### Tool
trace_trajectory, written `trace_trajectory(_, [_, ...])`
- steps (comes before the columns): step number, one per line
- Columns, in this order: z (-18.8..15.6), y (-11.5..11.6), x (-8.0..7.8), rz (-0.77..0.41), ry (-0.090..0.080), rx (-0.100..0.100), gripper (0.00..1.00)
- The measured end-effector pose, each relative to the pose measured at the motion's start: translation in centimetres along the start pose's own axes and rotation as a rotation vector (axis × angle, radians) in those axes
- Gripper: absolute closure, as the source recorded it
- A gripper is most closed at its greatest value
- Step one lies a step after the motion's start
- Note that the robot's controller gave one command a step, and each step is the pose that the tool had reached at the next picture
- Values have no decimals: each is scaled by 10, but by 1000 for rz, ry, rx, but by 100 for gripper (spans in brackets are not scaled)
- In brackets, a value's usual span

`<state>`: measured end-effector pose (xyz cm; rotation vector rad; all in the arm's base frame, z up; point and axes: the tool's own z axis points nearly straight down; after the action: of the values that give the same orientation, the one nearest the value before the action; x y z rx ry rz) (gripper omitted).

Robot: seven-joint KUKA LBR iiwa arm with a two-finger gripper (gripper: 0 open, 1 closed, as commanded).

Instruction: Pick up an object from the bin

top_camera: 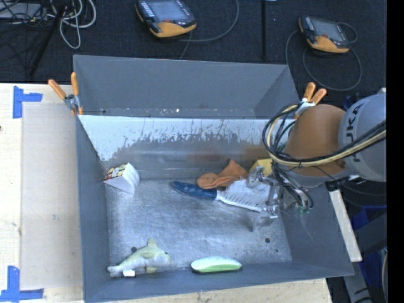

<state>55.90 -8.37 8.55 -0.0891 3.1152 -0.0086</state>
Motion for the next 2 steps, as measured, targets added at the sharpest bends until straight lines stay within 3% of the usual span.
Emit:
trace_trajectory(1, [10,0,-5,-6,-7,2,0])
trace_trajectory(2, [9,12,-19,-173,27,-7,100])
